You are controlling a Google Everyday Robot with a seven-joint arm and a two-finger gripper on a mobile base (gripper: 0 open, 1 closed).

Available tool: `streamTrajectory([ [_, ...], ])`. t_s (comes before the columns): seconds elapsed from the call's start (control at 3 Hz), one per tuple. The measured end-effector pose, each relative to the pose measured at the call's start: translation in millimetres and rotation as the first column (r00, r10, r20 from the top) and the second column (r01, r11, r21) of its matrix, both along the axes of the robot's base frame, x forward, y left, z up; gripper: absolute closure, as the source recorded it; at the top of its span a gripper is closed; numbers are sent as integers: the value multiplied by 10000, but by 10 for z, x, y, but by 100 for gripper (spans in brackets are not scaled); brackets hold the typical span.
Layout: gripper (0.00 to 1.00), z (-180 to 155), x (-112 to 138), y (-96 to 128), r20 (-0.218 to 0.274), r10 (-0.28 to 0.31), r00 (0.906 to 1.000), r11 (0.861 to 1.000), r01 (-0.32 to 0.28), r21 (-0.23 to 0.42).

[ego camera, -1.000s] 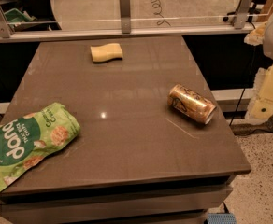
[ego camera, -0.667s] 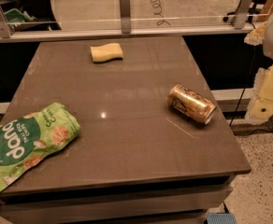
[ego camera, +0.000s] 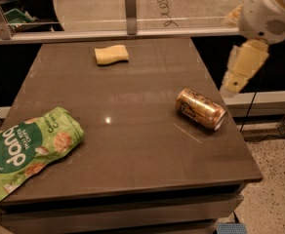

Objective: Move sponge near orange can

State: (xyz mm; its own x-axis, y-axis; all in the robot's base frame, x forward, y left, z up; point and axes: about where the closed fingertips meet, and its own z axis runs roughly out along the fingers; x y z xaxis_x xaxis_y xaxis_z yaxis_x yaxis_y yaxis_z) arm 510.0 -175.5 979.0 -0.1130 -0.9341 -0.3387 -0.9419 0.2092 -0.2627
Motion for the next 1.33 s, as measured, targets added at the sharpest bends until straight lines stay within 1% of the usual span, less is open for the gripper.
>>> streamTrajectory([
  [0.33,0,-33,514,498,287,617,9977,9917,-645,1109],
  [0.67,0,-79,949,1083,900,1136,9894,9615,-1323,2409],
  [1.0,0,-79,949,1083,900,1137,9894,9614,-1324,2410],
  [1.33,0,-79,962,1089,949,1111,9893,9578,-1320,2552],
])
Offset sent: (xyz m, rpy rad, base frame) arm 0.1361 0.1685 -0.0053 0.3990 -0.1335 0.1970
